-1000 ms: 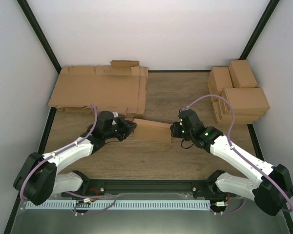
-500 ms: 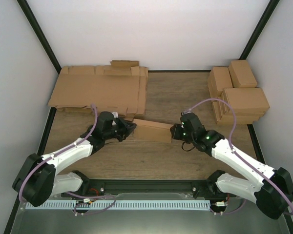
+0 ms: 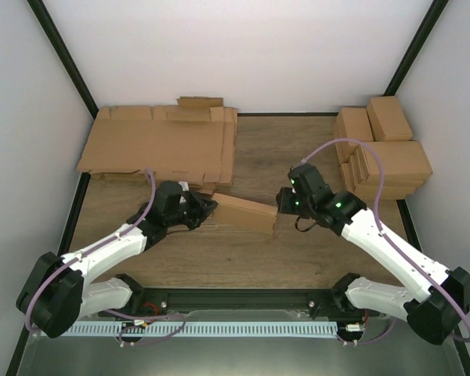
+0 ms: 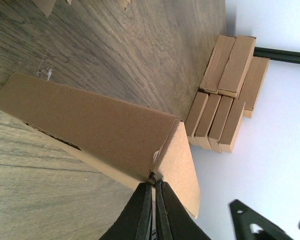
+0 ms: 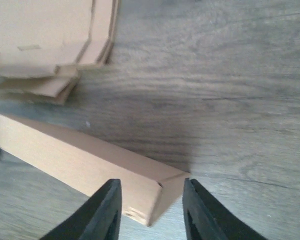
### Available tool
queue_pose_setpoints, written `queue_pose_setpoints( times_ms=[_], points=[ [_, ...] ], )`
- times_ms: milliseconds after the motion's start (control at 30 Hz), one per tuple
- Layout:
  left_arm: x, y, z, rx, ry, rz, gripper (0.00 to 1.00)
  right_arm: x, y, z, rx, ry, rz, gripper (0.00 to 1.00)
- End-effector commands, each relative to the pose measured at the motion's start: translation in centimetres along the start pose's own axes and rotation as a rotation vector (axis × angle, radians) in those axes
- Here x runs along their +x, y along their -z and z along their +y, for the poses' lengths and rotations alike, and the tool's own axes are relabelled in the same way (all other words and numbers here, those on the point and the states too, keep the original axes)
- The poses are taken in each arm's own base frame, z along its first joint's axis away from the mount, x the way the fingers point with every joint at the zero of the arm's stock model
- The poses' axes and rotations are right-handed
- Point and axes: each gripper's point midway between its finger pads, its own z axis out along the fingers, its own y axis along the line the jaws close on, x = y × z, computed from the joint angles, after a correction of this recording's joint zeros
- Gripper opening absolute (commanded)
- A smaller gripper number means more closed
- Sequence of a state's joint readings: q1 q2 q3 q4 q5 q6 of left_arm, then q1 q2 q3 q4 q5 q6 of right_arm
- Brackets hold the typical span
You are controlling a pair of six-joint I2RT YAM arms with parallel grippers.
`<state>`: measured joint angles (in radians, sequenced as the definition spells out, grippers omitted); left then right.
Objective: Fold the paper box
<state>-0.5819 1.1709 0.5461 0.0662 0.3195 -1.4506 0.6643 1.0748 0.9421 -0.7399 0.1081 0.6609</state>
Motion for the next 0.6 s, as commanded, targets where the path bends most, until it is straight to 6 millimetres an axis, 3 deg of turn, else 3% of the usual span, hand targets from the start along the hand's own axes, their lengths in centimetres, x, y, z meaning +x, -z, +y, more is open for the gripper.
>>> queue_pose_setpoints(
  times_ms=[0, 167, 267, 367, 567],
  points=[
    [-0.4, 0.1, 6.4, -0.228, 0.051, -0.037, 0.04, -2.7, 1.5, 2.5, -0.067, 0.074, -0.028, 0.29],
    [-0.4, 0.1, 6.4, -0.23, 0.051, -0.036, 0.04, -3.5, 1.6, 5.9, -0.26, 0.068, 0.003, 0.02],
    [-0.3, 0.1, 6.4, -0.232, 0.052, -0.034, 0.04, -3.5, 2.3, 7.7, -0.445, 0.044, 0.033, 0.01],
    [-0.3, 0.1, 6.4, -0.232, 0.051, -0.033, 0.04, -3.2, 2.8, 8.1, -0.623, -0.004, 0.072, 0.01],
    [-0.3, 0.1, 6.2, -0.231, 0.048, -0.035, 0.04, -3.1, 3.2, 7.0, -0.76, -0.066, 0.101, 0.01]
  ],
)
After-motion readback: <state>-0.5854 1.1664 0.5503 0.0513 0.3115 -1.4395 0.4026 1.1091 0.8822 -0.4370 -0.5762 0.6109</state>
